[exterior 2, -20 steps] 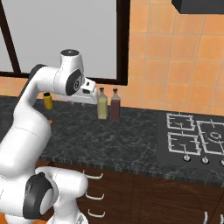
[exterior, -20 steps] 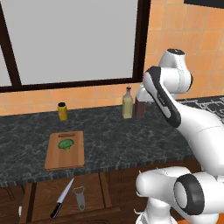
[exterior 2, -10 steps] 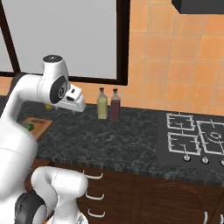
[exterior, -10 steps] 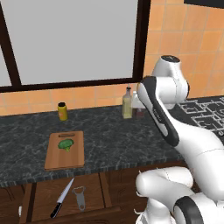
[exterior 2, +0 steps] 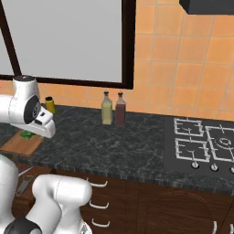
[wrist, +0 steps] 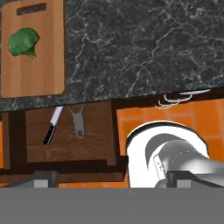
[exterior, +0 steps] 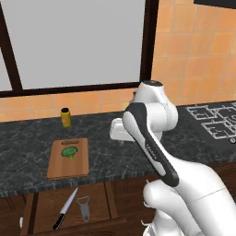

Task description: Place the appropriate cutting tool for cutting the broccoli skin on the cutting board.

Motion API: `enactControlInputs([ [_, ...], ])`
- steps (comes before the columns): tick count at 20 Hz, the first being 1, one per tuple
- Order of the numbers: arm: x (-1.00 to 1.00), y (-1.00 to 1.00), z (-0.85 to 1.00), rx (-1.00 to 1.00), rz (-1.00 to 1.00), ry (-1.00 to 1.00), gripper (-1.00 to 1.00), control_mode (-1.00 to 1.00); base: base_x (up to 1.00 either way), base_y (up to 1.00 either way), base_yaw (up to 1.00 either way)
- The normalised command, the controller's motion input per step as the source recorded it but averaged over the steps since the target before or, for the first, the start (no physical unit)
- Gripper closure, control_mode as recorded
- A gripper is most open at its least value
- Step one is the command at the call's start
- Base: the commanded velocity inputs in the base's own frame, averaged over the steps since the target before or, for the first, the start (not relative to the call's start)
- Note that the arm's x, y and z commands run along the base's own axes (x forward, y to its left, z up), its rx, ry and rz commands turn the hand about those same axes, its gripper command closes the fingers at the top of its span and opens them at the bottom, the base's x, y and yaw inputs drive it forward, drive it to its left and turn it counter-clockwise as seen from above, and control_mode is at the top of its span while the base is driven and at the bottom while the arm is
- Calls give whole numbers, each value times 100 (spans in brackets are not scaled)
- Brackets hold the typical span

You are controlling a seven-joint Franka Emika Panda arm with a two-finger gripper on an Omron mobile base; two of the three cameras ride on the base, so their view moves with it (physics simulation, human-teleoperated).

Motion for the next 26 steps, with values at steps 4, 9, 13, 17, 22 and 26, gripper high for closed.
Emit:
enactControlInputs([
  [4, -48, 100, -54, 0, 17, 16, -100, -100, 0, 0, 0],
  [9, 0, 100, -52, -1, 0, 14, -100, -100, 0, 0, 0],
  [13, 8, 100, -62, -3, 0, 12, -100, -100, 0, 0, 0],
  [17, 0, 98, -82, -9, 0, 4, -100, -100, 0, 0, 0],
  [22, 1, 68, -93, -18, -3, 9, -100, -100, 0, 0, 0],
  [26, 20, 20, -86, -17, 0, 23, -100, -100, 0, 0, 0],
])
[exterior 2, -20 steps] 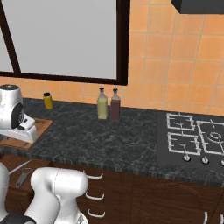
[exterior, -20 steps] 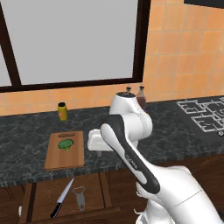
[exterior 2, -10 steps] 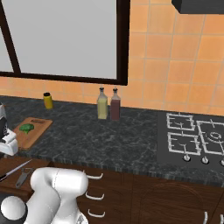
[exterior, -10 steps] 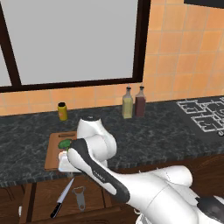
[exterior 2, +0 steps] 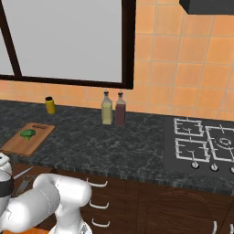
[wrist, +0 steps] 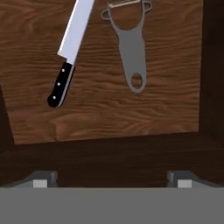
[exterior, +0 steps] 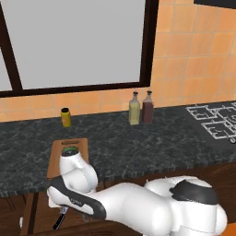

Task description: Place the appropriate cutting tool for cutting the broccoli skin on the cutting board.

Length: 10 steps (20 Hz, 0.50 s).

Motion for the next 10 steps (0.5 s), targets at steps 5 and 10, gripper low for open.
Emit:
enactControlInputs([
  [5, 23, 10, -80, -7, 0, 17, -100, -100, 0, 0, 0],
  [10, 6, 3, -53, 0, 3, 13, -100, -100, 0, 0, 0],
])
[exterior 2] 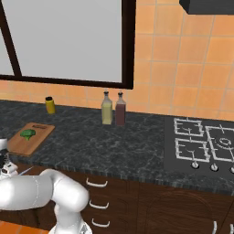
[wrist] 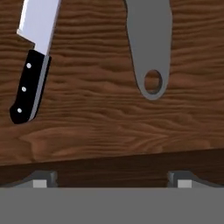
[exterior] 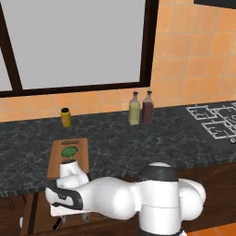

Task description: Place the appropriate cutting tool for cutting the broccoli skin on the cutting board.

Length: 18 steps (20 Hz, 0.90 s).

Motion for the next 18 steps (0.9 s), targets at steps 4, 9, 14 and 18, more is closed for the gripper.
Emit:
enactControlInputs([
  [4, 0, 4, -58, 0, 9, 18, -100, -100, 0, 0, 0],
  [9, -24, 7, -24, 0, 9, 17, -100, -100, 0, 0, 0],
  [14, -55, 3, 0, 0, 6, 29, -100, -100, 0, 0, 0],
  [18, -79, 0, 2, 0, 5, 31, -100, -100, 0, 0, 0],
])
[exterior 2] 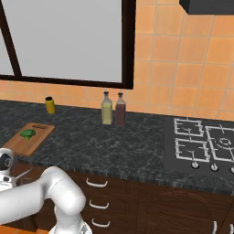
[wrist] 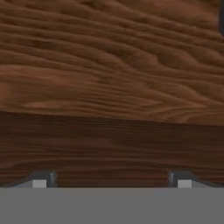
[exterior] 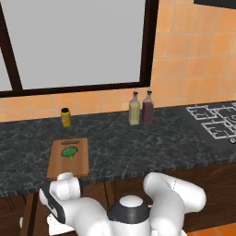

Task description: Place the appropriate cutting tool for cutting the broccoli skin on the cutting board.

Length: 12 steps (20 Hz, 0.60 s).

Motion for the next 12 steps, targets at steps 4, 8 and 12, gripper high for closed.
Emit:
enactControlInputs([
  [4, -97, 0, 2, 0, 1, 32, -100, -100, 0, 0, 0],
  [8, -53, 6, 26, 0, 0, 24, -100, -100, 0, 0, 0],
  [12, 69, 29, 39, 0, 0, 2, -100, -100, 0, 0, 0],
])
